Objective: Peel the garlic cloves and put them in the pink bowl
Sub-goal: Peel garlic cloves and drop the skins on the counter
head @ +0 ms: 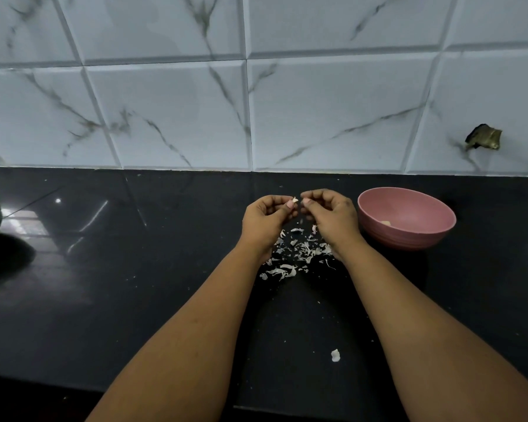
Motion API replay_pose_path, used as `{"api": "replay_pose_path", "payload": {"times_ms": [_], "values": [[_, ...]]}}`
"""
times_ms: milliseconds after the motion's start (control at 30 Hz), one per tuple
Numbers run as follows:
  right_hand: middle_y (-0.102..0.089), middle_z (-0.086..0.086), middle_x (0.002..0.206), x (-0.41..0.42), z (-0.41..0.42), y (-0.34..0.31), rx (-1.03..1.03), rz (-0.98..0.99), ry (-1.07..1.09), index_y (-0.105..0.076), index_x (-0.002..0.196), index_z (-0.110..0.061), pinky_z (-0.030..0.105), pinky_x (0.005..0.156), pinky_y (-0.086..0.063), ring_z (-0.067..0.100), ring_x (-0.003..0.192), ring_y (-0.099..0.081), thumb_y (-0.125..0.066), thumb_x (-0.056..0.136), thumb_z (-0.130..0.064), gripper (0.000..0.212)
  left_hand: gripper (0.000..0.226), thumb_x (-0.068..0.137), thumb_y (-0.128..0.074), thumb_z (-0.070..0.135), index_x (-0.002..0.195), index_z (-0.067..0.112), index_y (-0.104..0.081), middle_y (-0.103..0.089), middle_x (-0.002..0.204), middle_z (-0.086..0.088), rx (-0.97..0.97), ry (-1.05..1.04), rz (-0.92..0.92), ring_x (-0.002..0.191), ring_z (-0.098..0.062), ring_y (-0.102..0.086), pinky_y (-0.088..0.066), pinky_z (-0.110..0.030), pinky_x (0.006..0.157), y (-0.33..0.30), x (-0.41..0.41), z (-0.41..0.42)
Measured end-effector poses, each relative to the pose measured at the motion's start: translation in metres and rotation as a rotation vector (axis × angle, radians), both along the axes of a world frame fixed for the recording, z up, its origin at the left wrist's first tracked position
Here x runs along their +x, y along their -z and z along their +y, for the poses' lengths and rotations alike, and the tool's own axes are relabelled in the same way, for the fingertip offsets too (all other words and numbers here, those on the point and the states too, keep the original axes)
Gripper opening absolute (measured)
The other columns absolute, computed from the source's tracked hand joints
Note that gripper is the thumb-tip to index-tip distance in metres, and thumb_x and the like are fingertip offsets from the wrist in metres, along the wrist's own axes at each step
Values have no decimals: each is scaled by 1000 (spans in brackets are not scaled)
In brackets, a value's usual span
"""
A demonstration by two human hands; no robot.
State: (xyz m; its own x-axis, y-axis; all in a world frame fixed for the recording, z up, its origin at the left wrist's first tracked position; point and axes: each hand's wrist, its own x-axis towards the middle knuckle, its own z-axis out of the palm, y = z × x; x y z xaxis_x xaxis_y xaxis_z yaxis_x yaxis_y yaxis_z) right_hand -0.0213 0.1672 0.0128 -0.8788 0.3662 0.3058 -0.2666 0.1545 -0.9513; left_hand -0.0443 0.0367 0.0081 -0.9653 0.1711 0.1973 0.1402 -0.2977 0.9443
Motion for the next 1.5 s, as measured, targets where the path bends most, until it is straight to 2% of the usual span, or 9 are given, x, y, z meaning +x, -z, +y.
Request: {"api": "replay_pose_path", "payload": {"times_ms": [367,500,767,867,1000,1200,1333,1400,1500], "values": [[-73,3,86,2,0,1,-51,0,-102,-72,83,-15,21,77,-54,10,83,-69,-75,81,-9,6,13,92,-66,8,101,-1,-67,-71,97,-17,-61,7,-8,89,-19,-70,-57,-25,82,0,3,0],[-74,5,92,0,0,4,-10,-29,-139,-74,88,-14,28,85,-56,18,92,-70,-74,83,-9,7,2,90,-67,7,90,6,-66,-67,83,-11,-76,-10,-38,77,-14,-65,-54,-21,72,0,3,0],[-75,7,92,-1,-1,6,-11,-53,-195,-74,90,-12,31,87,-55,17,91,-69,-71,85,-8,7,10,89,-63,0,81,4,-65,-60,62,-2,-68,-64,-136,53,-6,-53,-44,-15,50,-7,5,-1],[-74,7,93,1,-4,5,-12,-59,-233,-73,91,-14,28,81,-54,15,86,-66,-67,88,-6,10,15,88,-59,2,74,6,-60,-54,60,-2,-14,-46,-218,55,-10,-48,-41,-19,54,-10,5,-1],[-68,-1,83,2,-6,3,-20,-85,-245,-71,92,-15,18,64,-47,5,74,-59,-59,94,-7,15,23,92,-46,12,70,10,-53,-52,63,-2,-179,-144,-189,60,-17,-49,-42,-27,54,-9,5,-2],[-64,-1,78,1,-5,2,-51,-97,-187,-69,88,-17,19,64,-46,6,71,-56,-60,94,-12,12,49,97,-51,41,64,6,-56,-52,60,-8,-513,-261,26,58,-22,-47,-41,-35,60,-1,2,-2],[-60,0,76,0,-5,1,-82,-106,-148,-66,85,-17,19,62,-45,6,66,-52,-59,95,-14,13,9,96,-56,16,94,19,-64,-66,86,5,-564,-288,132,81,-15,-63,-53,-35,76,0,0,-4],[-59,-1,76,-2,-6,1,-118,-111,-139,-65,84,-17,17,60,-44,6,69,-53,-57,96,-15,15,24,92,-57,3,108,20,-61,-65,95,7,-590,-281,154,89,-13,-63,-53,-30,80,2,-1,-5],[-60,-1,77,-3,-6,1,-142,-119,-139,-63,81,-17,19,61,-44,6,72,-54,-56,97,-17,17,11,88,-69,16,98,17,-65,-66,81,6,-625,-330,128,78,-11,-64,-53,-27,71,2,1,-4]]}}
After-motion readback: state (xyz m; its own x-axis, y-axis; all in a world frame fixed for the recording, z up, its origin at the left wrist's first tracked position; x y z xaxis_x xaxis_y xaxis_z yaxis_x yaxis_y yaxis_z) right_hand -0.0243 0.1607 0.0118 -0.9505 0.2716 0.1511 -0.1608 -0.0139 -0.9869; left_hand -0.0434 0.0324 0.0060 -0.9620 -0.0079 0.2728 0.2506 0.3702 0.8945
